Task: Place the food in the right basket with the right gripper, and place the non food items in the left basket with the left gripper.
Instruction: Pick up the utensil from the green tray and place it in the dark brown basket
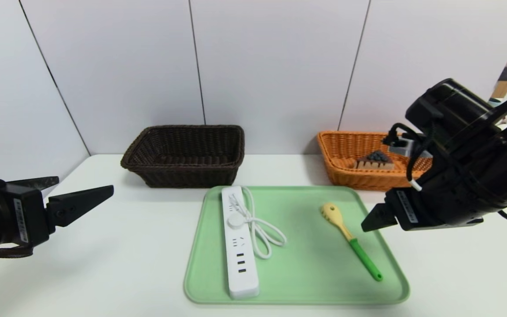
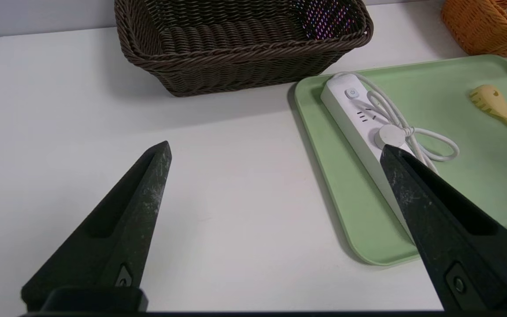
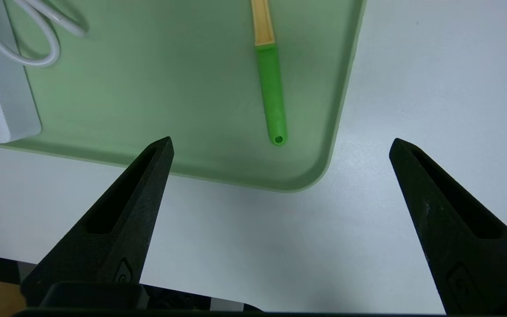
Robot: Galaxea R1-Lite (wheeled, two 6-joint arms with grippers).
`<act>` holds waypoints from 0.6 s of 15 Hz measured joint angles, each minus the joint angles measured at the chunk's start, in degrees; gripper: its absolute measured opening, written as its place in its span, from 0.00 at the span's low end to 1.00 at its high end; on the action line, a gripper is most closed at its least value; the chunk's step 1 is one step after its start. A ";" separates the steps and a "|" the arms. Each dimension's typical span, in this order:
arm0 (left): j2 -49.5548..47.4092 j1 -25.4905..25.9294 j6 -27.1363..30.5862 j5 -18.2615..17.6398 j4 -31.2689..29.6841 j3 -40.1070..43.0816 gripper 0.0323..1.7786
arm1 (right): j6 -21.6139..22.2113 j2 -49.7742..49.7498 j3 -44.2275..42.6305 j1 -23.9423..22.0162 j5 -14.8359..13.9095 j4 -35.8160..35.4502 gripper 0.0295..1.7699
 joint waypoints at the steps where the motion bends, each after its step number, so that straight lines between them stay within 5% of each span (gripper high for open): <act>1: 0.06 -0.04 0.00 -0.02 0.18 0.41 0.95 | -0.18 1.16 -0.13 0.44 -0.11 -0.05 0.96; 9: 1.22 -0.61 -0.13 0.13 -0.20 1.19 0.95 | -4.93 9.79 -1.65 0.04 -0.50 -0.21 0.96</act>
